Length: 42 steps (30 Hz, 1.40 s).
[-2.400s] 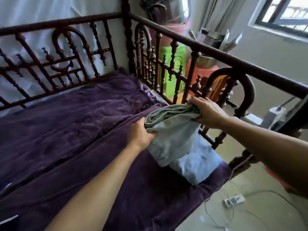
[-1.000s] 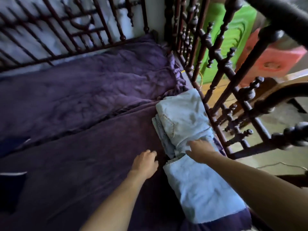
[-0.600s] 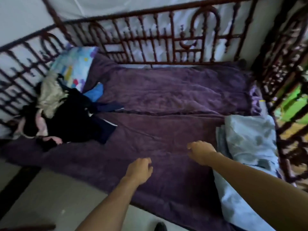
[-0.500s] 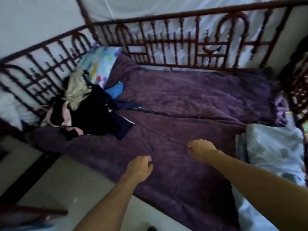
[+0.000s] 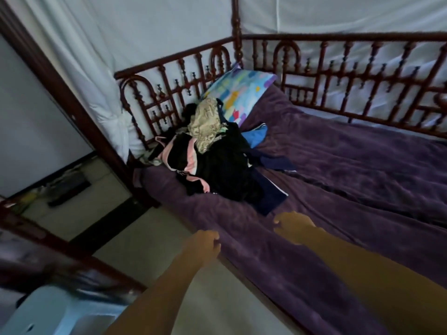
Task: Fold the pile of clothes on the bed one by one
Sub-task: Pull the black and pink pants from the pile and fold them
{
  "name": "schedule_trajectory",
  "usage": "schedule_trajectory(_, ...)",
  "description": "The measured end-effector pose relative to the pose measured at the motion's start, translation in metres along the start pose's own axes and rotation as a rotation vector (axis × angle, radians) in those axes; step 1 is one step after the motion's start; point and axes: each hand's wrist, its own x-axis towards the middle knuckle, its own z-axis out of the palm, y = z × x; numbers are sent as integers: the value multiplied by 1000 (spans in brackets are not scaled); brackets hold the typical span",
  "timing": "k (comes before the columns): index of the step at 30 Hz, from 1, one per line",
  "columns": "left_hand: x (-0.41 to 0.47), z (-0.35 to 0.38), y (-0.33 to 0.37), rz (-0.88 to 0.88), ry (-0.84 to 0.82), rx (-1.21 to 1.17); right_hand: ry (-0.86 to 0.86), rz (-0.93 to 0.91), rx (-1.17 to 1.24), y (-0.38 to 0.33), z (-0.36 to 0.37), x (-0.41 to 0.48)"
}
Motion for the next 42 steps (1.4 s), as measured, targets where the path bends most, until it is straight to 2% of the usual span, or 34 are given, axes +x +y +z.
schedule_trajectory(4, 25, -45, -57, -20, 19, 8, 6, -26, 14, -60, -8, 49)
schedule_trajectory(9, 64, -69, -103, -32, 21, -29, -10, -25, -6, -97, -24, 111)
schedule_trajectory(16, 155, -88, -153, -23, -18, -76, -64, 7, 89, -113, -21, 229)
schedule_trajectory(23, 298, -100, -194, -35, -123, -44, -21, 115, 125, -112, -25, 407)
schedule_trajectory(28, 379, -98, -214, -20, -156, -53, 116, 154, 41, -116, -55, 529)
schedule_trajectory(33, 421, -94, -238, -51, -185, -112, 293, 21, 139, -154, -80, 620)
schedule_trajectory(34, 427, -94, -245, -57, -198, -111, 268, -15, 191, -169, -79, 631)
schedule_trajectory(38, 453, -98, -273, -97, -242, -86, -10, -75, 357, -227, -50, 642)
schedule_trajectory(40, 465, -106, -286, -124, -232, -58, -78, 7, 454, -241, -27, 630)
schedule_trajectory(42, 479, -117, -297, -103, -177, -30, -136, 176, 831, -242, -20, 609)
